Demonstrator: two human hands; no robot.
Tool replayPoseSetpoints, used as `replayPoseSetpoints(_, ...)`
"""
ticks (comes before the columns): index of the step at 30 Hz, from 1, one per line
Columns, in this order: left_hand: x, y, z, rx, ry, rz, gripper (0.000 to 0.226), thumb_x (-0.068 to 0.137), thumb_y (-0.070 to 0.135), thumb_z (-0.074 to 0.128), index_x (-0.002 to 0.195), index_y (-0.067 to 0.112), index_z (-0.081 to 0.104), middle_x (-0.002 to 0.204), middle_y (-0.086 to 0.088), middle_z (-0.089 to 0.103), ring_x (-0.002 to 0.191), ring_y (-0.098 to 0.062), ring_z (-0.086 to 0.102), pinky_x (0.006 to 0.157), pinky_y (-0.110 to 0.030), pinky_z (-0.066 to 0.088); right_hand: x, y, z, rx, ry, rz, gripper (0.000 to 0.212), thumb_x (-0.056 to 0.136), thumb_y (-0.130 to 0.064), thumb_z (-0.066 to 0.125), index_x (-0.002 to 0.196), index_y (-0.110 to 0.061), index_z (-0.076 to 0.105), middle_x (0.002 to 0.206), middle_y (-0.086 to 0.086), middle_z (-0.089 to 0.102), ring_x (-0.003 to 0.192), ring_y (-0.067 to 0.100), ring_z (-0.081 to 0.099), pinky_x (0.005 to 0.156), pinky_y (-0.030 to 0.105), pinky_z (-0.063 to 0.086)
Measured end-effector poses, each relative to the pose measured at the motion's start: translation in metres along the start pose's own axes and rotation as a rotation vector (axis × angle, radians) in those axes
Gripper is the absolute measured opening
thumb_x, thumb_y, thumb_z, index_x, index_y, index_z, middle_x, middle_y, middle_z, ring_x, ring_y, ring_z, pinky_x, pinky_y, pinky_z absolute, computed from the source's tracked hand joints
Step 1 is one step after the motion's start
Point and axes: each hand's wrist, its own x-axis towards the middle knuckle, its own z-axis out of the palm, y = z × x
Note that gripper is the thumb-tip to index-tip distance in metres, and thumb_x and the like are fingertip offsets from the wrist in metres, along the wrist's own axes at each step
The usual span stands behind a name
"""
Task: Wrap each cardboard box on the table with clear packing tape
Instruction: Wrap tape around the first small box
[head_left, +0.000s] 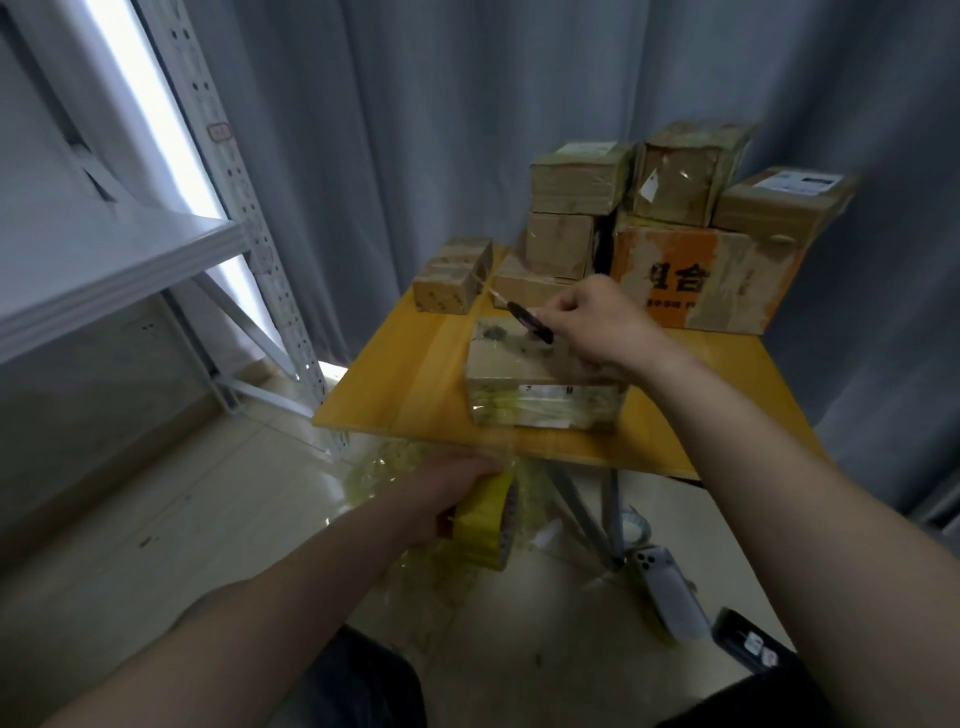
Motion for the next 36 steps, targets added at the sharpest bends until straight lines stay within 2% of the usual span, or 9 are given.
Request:
replayPoseSetpoints(4, -0.004, -0.001, 0.004, -0.039, 0.038, -0.017, 0.029, 0.092, 0.031, 0.074, 0.116, 0.016, 0.067, 0.109, -0.015, 0.072, 0.093, -0.031, 0.071, 0.084, -0.044, 0.06, -0.033, 0.014, -0.004, 0.521, -0.283, 0.0, 0.017, 0.102, -0.024, 0.065, 0.099, -0.01, 0.074, 0.09, 0.01, 0.077, 0.04, 0.01, 0.039, 0.037, 0.022, 0.036)
replayPoseSetpoints(7, -0.005, -0.002, 0.005, -0.056, 0.053, -0.012, 0.032, 0.092, 0.029, 0.075, 0.119, 0.014, 0.065, 0.11, -0.016, 0.072, 0.093, -0.031, 0.071, 0.08, -0.043, 0.059, -0.049, 0.038, -0.01, 0.58, -0.487, 0.018, 0.008, 0.098, -0.016, 0.068, 0.103, -0.011, 0.066, 0.085, 0.014, 0.066, 0.046, 0.012, 0.046, 0.045, 0.026, 0.05)
replayPoseSetpoints(10, -0.006, -0.002, 0.005, -0.052, 0.069, 0.003, 0.034, 0.091, 0.03, 0.075, 0.12, 0.014, 0.064, 0.115, -0.018, 0.07, 0.1, -0.034, 0.069, 0.087, -0.047, 0.059, -0.064, 0.062, -0.02, 0.501, -0.64, 0.172, 0.04, 0.088, -0.013, 0.077, 0.119, -0.011, 0.052, 0.086, 0.017, 0.068, 0.052, 0.014, 0.055, 0.058, 0.035, 0.063)
replayPoseSetpoints(14, -0.006, -0.002, 0.006, -0.054, 0.066, 0.004, 0.032, 0.094, 0.028, 0.072, 0.12, 0.013, 0.063, 0.113, -0.018, 0.069, 0.097, -0.034, 0.068, 0.078, -0.043, 0.057, -0.078, 0.084, -0.031, 0.291, -0.796, 0.371, 0.092, 0.056, -0.031, 0.102, 0.126, -0.013, 0.045, 0.098, 0.027, 0.061, 0.066, 0.022, 0.063, 0.073, 0.051, 0.065)
replayPoseSetpoints(17, -0.003, -0.003, 0.006, -0.046, 0.063, -0.001, 0.034, 0.093, 0.029, 0.073, 0.12, 0.013, 0.063, 0.115, -0.019, 0.069, 0.101, -0.035, 0.068, 0.082, -0.044, 0.058, -0.08, 0.088, -0.035, 0.119, -0.866, 0.463, 0.111, 0.044, -0.036, 0.105, 0.132, -0.014, 0.042, 0.089, 0.017, 0.066, 0.064, 0.021, 0.062, 0.078, 0.055, 0.064)
replayPoseSetpoints(21, 0.0, -0.005, 0.005, -0.043, 0.06, 0.002, 0.033, 0.091, 0.029, 0.075, 0.118, 0.014, 0.064, 0.114, -0.019, 0.068, 0.101, -0.036, 0.068, 0.083, -0.045, 0.058, -0.069, 0.078, -0.028, 0.02, -0.868, 0.449, 0.081, 0.065, -0.027, 0.094, 0.132, -0.012, 0.05, 0.077, 0.004, 0.07, 0.061, 0.019, 0.062, 0.089, 0.058, 0.061)
replayPoseSetpoints(24, 0.005, -0.008, 0.003, -0.028, 0.044, 0.006, 0.037, 0.089, 0.032, 0.077, 0.12, 0.016, 0.063, 0.114, -0.017, 0.069, 0.101, -0.035, 0.068, 0.082, -0.045, 0.059, -0.059, 0.068, -0.015, 0.022, -0.844, 0.432, 0.051, 0.087, -0.016, 0.081, 0.13, -0.009, 0.052, 0.066, 0.001, 0.069, 0.06, 0.02, 0.062, 0.079, 0.049, 0.065)
replayPoseSetpoints(27, 0.009, -0.01, 0.002, -0.015, 0.033, 0.001, 0.043, 0.086, 0.035, 0.079, 0.122, 0.017, 0.063, 0.116, -0.017, 0.069, 0.104, -0.037, 0.068, 0.091, -0.052, 0.057, -0.051, 0.057, -0.004, 0.03, -0.848, 0.413, 0.031, 0.095, -0.016, 0.073, 0.122, -0.007, 0.06, 0.065, 0.001, 0.067, 0.061, 0.021, 0.06, 0.071, 0.043, 0.066)
replayPoseSetpoints(36, 0.016, -0.014, 0.002, -0.037, 0.017, 0.012, 0.042, 0.084, 0.035, 0.081, 0.118, 0.015, 0.067, 0.112, -0.017, 0.072, 0.101, -0.036, 0.07, 0.089, -0.05, 0.059, -0.031, 0.055, 0.013, -0.097, -0.831, 0.397, 0.051, 0.089, -0.025, 0.081, 0.13, -0.003, 0.059, 0.079, 0.008, 0.058, 0.059, 0.021, 0.058, 0.073, 0.048, 0.066)
